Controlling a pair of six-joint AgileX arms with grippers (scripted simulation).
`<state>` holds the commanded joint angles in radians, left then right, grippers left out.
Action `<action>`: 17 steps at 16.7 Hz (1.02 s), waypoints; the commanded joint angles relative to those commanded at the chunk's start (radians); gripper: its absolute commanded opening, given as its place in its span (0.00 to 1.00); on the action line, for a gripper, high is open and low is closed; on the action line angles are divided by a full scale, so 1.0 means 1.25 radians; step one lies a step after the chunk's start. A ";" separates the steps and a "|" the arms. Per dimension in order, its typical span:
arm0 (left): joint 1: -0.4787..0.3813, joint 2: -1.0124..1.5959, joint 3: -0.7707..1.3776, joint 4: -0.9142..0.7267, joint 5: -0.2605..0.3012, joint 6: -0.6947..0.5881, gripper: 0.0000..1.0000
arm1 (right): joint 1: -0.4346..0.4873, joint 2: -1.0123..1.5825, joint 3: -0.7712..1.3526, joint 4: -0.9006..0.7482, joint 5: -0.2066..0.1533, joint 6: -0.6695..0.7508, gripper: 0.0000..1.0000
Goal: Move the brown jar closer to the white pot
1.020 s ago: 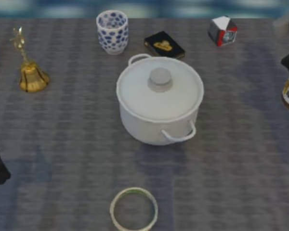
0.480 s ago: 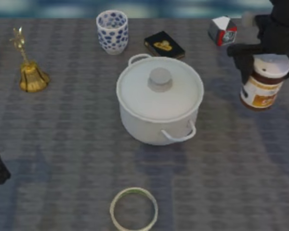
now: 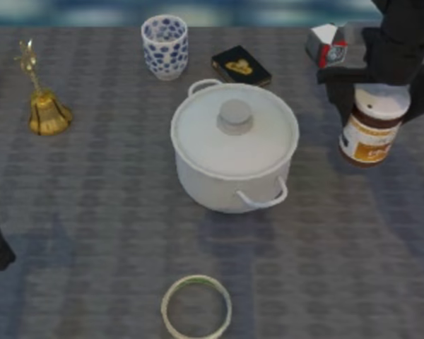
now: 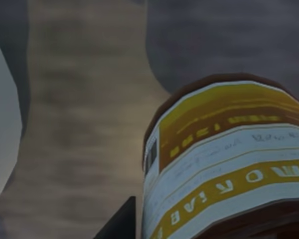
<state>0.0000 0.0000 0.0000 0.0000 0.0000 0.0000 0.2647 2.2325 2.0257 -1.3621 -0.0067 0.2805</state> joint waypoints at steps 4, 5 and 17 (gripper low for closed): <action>0.000 0.000 0.000 0.000 0.000 0.000 1.00 | 0.004 0.002 -0.054 0.058 0.000 -0.001 0.00; 0.000 0.000 0.000 0.000 0.000 0.000 1.00 | 0.005 0.004 -0.078 0.086 0.001 0.000 0.00; 0.000 0.000 0.000 0.000 0.000 0.000 1.00 | 0.007 0.012 -0.142 0.154 0.001 0.002 0.38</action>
<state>0.0000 0.0000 0.0000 0.0000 0.0000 0.0000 0.2733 2.2479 1.8484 -1.1699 -0.0057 0.2833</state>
